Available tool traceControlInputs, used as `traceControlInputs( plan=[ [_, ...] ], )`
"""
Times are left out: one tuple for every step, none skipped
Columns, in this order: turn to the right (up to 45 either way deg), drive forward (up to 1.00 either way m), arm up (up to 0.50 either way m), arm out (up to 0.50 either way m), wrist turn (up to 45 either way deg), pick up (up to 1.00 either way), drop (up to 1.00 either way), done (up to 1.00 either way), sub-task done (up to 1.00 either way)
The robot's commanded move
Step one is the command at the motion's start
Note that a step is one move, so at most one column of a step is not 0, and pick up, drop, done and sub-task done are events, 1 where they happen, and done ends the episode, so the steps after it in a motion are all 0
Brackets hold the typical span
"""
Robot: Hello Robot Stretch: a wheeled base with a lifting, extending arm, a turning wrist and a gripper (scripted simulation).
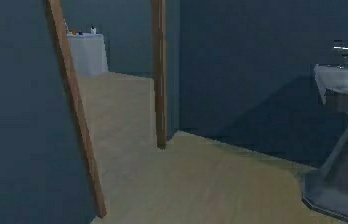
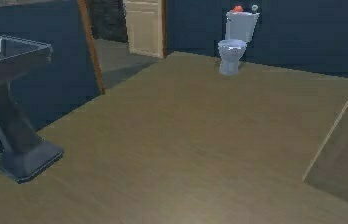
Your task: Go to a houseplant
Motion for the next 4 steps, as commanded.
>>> traceControlInputs(
  plan=[
    [0.0,1.0,0.0,0.0,0.0,0.0,0.0,0.0,0.0],
    [9.0,0.0,0.0,0.0,0.0,0.0,0.0,0.0,0.0],
    [0.0,0.1,0.0,0.0,0.0,0.0,0.0,0.0,0.0],
    [-24.0,0.0,0.0,0.0,0.0,0.0,0.0,0.0,0.0]
  ],
)
